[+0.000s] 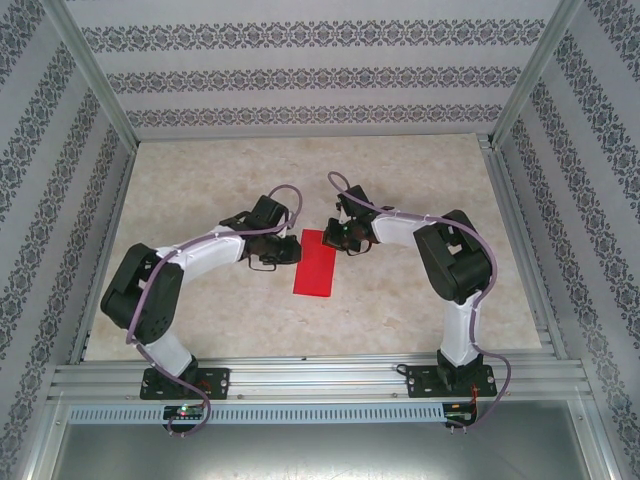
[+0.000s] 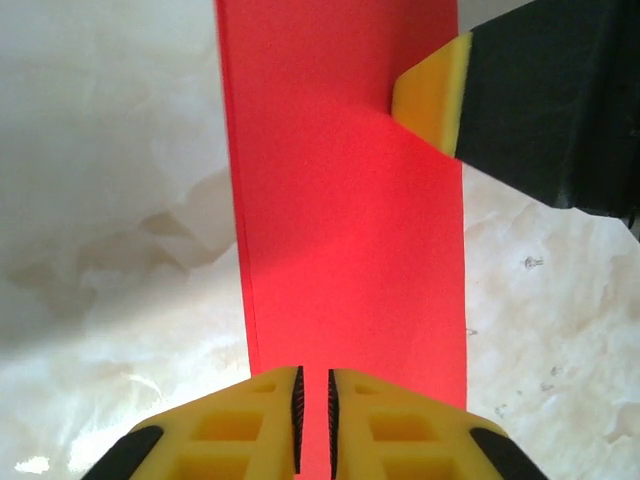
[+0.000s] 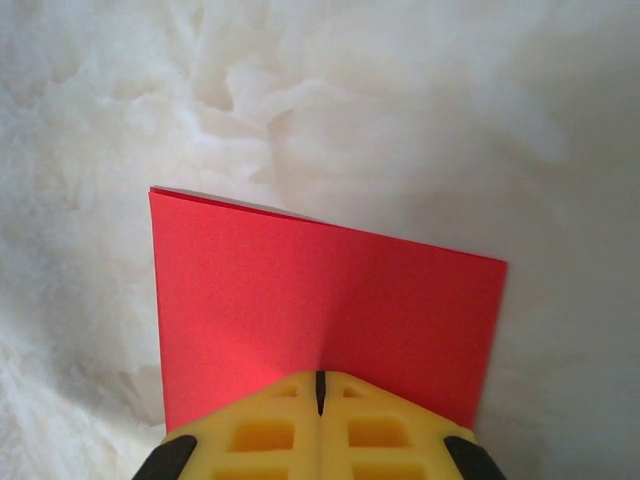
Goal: Fold a paper plane with a square sheet of paper (pick it up from the middle)
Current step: Rotate the square sheet of paper at the center of the table, then first fold in half a square sheet of paper at the center of the table.
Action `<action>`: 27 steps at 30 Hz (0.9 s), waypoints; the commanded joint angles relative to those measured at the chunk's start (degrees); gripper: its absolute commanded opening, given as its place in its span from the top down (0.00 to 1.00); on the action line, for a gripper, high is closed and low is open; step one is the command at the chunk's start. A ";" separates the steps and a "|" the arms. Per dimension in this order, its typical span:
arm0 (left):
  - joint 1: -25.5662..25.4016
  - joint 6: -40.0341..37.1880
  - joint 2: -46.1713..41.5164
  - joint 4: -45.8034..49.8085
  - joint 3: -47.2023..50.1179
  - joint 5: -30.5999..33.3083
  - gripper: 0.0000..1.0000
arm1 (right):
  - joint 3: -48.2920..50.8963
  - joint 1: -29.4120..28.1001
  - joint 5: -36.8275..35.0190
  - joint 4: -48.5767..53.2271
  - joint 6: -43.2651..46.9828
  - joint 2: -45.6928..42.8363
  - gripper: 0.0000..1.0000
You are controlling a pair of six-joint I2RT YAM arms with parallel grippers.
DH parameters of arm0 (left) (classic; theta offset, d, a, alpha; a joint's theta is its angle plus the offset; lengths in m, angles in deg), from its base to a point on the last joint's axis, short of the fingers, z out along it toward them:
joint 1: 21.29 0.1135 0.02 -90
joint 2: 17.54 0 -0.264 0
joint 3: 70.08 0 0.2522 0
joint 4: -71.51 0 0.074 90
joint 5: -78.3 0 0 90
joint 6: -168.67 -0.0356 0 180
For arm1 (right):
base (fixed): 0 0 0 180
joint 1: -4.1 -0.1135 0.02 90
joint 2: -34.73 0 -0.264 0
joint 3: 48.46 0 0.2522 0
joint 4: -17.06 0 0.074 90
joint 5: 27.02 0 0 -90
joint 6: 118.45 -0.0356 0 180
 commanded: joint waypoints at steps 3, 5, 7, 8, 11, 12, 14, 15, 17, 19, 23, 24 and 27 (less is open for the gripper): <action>-2.65 10.84 -5.52 -6.76 3.71 -1.59 0.77 | 7.87 1.18 -10.77 7.21 -6.44 -5.68 1.00; -4.28 13.49 -6.59 -8.81 5.06 -1.66 0.75 | 11.62 1.06 -11.20 5.03 -8.98 -9.05 1.00; -6.38 16.41 -6.52 -11.35 6.11 -1.88 0.74 | 15.68 1.22 -9.07 -0.10 -9.38 -12.72 1.00; -7.38 17.45 -6.26 -12.69 6.45 -2.11 0.74 | 17.00 1.48 -7.34 -2.67 -8.69 -14.27 1.00; -10.78 21.37 -4.52 -17.57 7.04 -2.54 0.74 | 20.66 3.19 -0.02 -9.76 -5.81 -19.12 1.00; -11.78 22.25 -3.62 -18.59 6.87 -2.40 0.74 | 21.90 3.77 2.14 -11.42 -4.88 -20.97 1.00; -13.82 23.19 -1.62 -19.62 6.01 -1.91 0.76 | 24.03 4.67 5.40 -12.85 -3.16 -23.84 1.00; -14.62 23.31 -0.39 -19.84 5.31 -1.84 0.78 | 25.06 4.82 6.37 -12.90 -2.15 -24.95 1.00; -15.80 23.58 1.77 -20.01 4.21 -1.24 0.83 | 26.97 5.00 7.91 -12.95 -1.07 -26.21 1.00; -16.18 23.45 3.77 -19.83 3.06 -0.83 0.88 | 28.31 5.05 9.29 -12.89 -0.48 -26.11 1.00; -16.22 22.88 6.46 -18.84 1.16 0.27 0.96 | 29.78 4.94 11.17 -14.99 -0.72 -24.78 1.00; -16.22 22.87 7.08 -18.51 0.79 0.58 0.98 | 29.80 4.91 11.82 -15.55 -0.80 -24.16 1.00; -16.23 23.37 8.41 -18.63 0.68 1.16 1.00 | 29.58 4.57 13.35 -17.31 -1.12 -21.97 1.00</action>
